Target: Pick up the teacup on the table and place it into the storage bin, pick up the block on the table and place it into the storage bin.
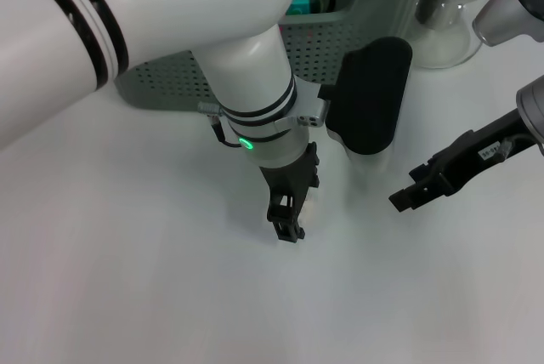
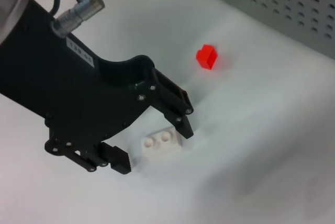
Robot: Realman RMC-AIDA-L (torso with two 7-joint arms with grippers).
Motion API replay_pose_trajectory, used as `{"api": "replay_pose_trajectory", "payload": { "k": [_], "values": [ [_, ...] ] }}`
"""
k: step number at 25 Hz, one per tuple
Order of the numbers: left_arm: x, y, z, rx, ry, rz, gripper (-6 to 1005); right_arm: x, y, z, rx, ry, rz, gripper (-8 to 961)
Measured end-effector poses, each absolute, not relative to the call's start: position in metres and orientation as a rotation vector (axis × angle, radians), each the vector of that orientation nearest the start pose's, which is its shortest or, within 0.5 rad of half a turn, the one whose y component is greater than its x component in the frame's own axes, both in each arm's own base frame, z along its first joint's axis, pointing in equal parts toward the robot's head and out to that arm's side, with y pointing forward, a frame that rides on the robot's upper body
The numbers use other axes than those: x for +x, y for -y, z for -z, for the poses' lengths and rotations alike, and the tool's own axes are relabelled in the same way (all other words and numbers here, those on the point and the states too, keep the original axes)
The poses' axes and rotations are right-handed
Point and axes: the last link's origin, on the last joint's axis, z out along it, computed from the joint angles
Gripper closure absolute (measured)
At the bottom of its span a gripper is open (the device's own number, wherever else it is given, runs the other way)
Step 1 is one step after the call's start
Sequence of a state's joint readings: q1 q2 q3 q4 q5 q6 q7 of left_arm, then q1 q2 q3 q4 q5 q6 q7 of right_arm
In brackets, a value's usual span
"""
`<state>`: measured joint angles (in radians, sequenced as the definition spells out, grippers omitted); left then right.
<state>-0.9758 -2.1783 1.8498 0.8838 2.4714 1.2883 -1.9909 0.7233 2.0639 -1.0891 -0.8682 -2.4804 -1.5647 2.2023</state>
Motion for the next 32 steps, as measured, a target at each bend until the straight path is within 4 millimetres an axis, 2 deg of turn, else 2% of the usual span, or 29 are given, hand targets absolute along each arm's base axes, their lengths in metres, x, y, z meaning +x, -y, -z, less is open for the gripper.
{"api": "replay_pose_trajectory", "payload": {
  "k": [8,24,27,28,30,32],
  "values": [
    [-0.113,-0.338,0.142,-3.027,-0.437,-0.880,263,0.225,-0.355,0.022,-2.851,-1.096,0.342,267],
    [-0.108,-0.332,0.141,-3.042,-0.445,-0.882,570,0.229,-0.354,0.021,-2.846,-1.102,0.348,268],
    [-0.103,-0.330,0.130,-3.072,-0.378,-0.842,576,0.230,-0.354,0.020,-2.843,-1.105,0.350,268],
    [-0.096,-0.328,0.113,-3.113,-0.277,-0.766,571,0.230,-0.354,0.020,-2.842,-1.106,0.351,268],
    [-0.090,-0.329,0.095,-3.133,-0.158,-0.662,562,0.231,-0.354,0.019,-2.839,-1.109,0.353,268],
    [-0.079,-0.335,0.066,-3.127,0.002,-0.479,552,0.231,-0.354,0.018,-2.837,-1.112,0.353,268]
  ]
}}
